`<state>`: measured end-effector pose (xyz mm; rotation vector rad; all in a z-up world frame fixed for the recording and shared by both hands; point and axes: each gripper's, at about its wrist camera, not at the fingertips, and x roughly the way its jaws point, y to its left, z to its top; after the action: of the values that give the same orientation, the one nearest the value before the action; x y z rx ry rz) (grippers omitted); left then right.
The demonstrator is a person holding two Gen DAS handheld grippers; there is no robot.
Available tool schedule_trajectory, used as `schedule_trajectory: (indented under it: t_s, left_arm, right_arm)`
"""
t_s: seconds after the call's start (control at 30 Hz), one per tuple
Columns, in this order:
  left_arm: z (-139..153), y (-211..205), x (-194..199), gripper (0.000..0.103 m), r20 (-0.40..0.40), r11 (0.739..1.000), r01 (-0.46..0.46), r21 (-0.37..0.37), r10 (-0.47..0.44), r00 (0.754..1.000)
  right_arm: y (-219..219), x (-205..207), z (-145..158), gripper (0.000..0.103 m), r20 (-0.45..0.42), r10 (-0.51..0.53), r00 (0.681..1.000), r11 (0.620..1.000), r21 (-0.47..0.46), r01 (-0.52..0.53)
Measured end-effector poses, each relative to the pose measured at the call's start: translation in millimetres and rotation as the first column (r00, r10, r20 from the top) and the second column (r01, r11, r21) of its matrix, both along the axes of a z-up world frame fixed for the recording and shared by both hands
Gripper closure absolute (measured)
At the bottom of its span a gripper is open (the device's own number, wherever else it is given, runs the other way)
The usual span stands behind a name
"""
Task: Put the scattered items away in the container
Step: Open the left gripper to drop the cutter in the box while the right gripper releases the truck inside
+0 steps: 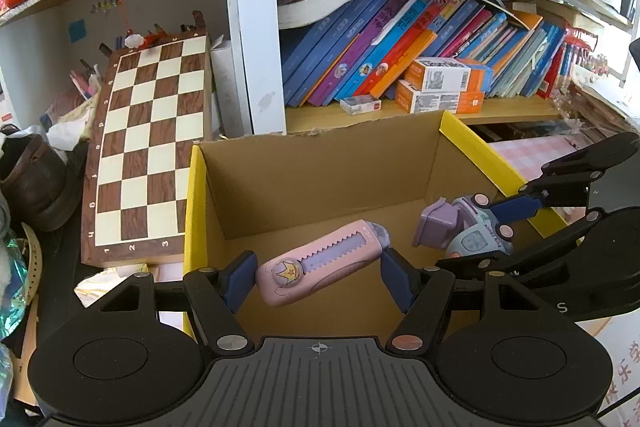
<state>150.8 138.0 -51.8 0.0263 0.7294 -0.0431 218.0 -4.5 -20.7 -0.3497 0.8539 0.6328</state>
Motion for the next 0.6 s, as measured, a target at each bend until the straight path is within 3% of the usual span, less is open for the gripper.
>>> schedule_trajectory:
  t_s: [0.37, 0.6]
  left_arm:
    - [-2.2, 2.8, 1.5, 0.034, -0.010, 1.000, -0.019, 0.006, 0.019, 1.000]
    - [4.5, 5.0, -0.8, 0.032, 0.016, 0.999, -0.021, -0.028, 0.021, 1.000]
  right_arm:
    - [5.3, 2.1, -2.4, 0.053, -0.004, 0.024, 1.000, 1.000, -0.010, -0.024]
    - [8.5, 2.1, -4.3, 0.053, -0.003, 0.037, 0.999, 0.999, -0.020, -0.037]
